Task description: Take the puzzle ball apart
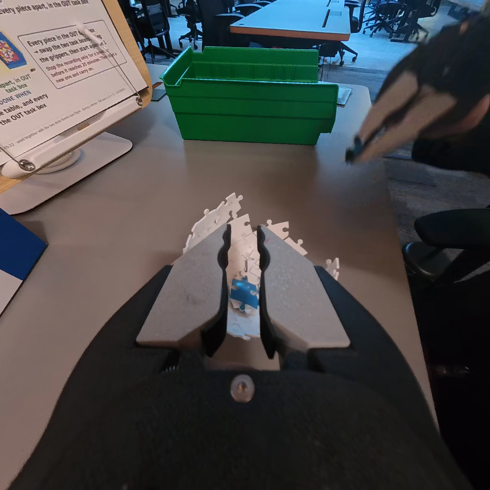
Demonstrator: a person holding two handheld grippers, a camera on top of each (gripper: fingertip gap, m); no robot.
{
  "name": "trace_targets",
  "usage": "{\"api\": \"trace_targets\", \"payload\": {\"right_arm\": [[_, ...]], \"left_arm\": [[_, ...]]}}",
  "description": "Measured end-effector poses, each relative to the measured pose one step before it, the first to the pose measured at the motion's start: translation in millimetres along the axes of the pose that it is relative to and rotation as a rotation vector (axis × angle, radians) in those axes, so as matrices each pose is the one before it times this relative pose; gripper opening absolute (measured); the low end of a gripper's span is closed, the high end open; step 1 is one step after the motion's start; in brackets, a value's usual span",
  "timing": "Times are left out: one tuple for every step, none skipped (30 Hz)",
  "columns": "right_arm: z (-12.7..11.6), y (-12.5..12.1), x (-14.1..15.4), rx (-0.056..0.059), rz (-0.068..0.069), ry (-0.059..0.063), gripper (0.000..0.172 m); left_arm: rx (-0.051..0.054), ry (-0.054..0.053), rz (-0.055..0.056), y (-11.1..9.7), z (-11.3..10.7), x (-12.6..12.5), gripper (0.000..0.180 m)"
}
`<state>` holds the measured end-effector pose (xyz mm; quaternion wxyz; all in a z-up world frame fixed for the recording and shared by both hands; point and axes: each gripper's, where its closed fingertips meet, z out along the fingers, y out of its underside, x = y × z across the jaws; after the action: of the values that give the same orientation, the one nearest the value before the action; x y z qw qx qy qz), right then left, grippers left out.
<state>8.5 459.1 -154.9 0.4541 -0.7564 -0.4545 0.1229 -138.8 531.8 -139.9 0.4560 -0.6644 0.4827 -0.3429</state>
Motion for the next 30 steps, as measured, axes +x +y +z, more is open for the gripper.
{"api": "trace_targets", "payload": {"right_arm": [[-11.91,-7.11,24.68,-0.0001,0.0058,0.0486,0.0],[-11.38,-3.12,32.37,-0.0217,0.0125,0.0727,0.0],[-9.62,-1.45,37.6,-0.0215,0.0239,0.0836,0.0],[-4.89,-0.05,34.43,-0.0188,0.043,0.0461,0.0],[0.21,2.35,28.05,-0.0281,0.0604,0.0083,0.0],[4.29,4.63,20.78,-0.0423,0.0613,-0.009,0.0],[7.31,6.62,12.08,-0.0589,0.0411,-0.0214,0.013],[8.62,7.5,7.18,-0.0674,0.0106,-0.0059,0.024],[8.88,6.54,6.34,-0.0629,-0.0158,0.0331,0.029],[7.72,3.37,4.86,-0.0499,-0.0288,0.06,0.036],[5.29,-2.26,-1.89,-0.0235,-0.0306,0.0471,0.044],[2.31,-9.26,-14.88,0.015,-0.0308,-0.0103,0.047],[0.5,-16.39,-28.49,0.0549,-0.0367,-0.074,0.047],[2.64,-19.7,-38.82,0.0723,-0.0461,-0.1217,0.046],[8.07,-17.96,-43.75,0.06,-0.0532,-0.1518,0.045],[14.4,-13.76,-40.63,0.0341,-0.0553,-0.15,0.043],[19.09,-9.22,-31.24,0.0093,-0.0616,-0.1194,0.047],[20.33,-5.55,-20.02,-0.0094,-0.0736,-0.0756,0.052],[18.97,-3.4,-9.3,-0.0199,-0.0787,-0.0296,0.055],[16.24,-1.89,-3.11,-0.0281,-0.0691,-0.009,0.056],[13.34,-1.55,-1.56,-0.0284,-0.053,-0.0158,0.057],[10.73,-2.19,-0.69,-0.0201,-0.0385,-0.023,0.057],[9.41,-1.14,0.63,-0.0212,-0.0272,-0.0223,0.057],[8.95,1.8,1.77,-0.0347,-0.0184,-0.0166,0.058],[9.04,4.95,1.39,-0.0483,-0.0124,-0.0168,0.058],[8.64,5.61,-1.03,-0.0452,-0.0081,-0.0265,0.059],[6.82,0.2,-3.7,-0.0067,-0.0054,-0.0308,0.058],[3.65,-3.85,-5.47,0.0188,-0.0127,-0.0302,0.062],[1.9,-1.35,-1.73,0.0019,-0.0197,-0.0011,0.068],[0.26,0.09,3.43,-0.0046,-0.0206,0.036,0.059]], "left_arm": [[-0.0005,0.0004,-0.0001,-0.06,-0.56,-0.17,0.017],[0.0007,-0.0018,0.0021,-0.19,-0.56,-0.36,0.017],[-0.0024,-0.0026,0.0036,0.15,-0.82,-0.56,0.017],[-0.008,0.003,0.0068,0.94,-1.24,0.08,0.018],[-0.0085,0.008,0.0115,0.68,-1.79,0.96,0.018],[-0.0042,0.0086,0.013,0.26,-2.47,1.39,0.018],[-0.0078,0.0183,0.0103,0.97,-2.69,2.73,0.018],[-0.019,0.0335,0.0099,2.93,-2.9,4.82,0.019],[-0.0187,0.0242,0.0109,3.14,-2.86,3.67,0.02],[-0.0118,0.0122,0.0116,2.85,-2.78,1.97,0.02],[-0.0147,0.0084,0.0074,3.35,-2.42,1.04,0.021],[-0.02,0.0152,0.0023,4.35,-2.35,1.83,0.023],[-0.0238,0.026,0.0033,4.95,-2.55,3.68,0.025],[-0.0218,0.0276,0.0117,4.62,-2.64,4.91,0.027],[-0.0135,0.027,0.0252,3.39,-2.59,6.19,0.03],[-0.0083,0.0298,0.037,2.4,-2.22,8.03,0.034],[-0.009,0.031,0.054,1.8,-1.44,9.6,0.037],[-0.0004,0.0191,0.0585,0.66,-0.46,8.54,0.04],[0.0001,0.0167,0.0491,1.04,1.28,7.27,0.042],[-0.0179,0.0069,0.0405,3.43,3.41,4.26,0.042],[-0.027,-0.0171,0.0313,4.33,5.08,-0.78,0.042],[-0.0221,-0.015,0.0201,3.47,5.59,-1.47,0.042],[-0.0182,-0.0071,0.0139,2.35,5.49,-1.07,0.04],[-0.0089,-0.0153,0.0132,0.47,5.0,-2.48,0.034],[-0.0022,-0.0116,0.019,-0.25,4.44,-1.5,0.026],[-0.012,-0.0008,0.0238,1.99,3.51,0.93,0.018],[-0.0212,-0.0027,0.023,3.71,2.72,0.6,0.01],[-0.0081,-0.0053,0.0086,1.5,1.49,-0.22,0.002],[0.0029,0.0012,-0.0023,-0.41,-0.26,-0.03,0.001],[0.0054,0.0024,-0.0012,-0.62,-0.93,-0.16,0.001]]}}
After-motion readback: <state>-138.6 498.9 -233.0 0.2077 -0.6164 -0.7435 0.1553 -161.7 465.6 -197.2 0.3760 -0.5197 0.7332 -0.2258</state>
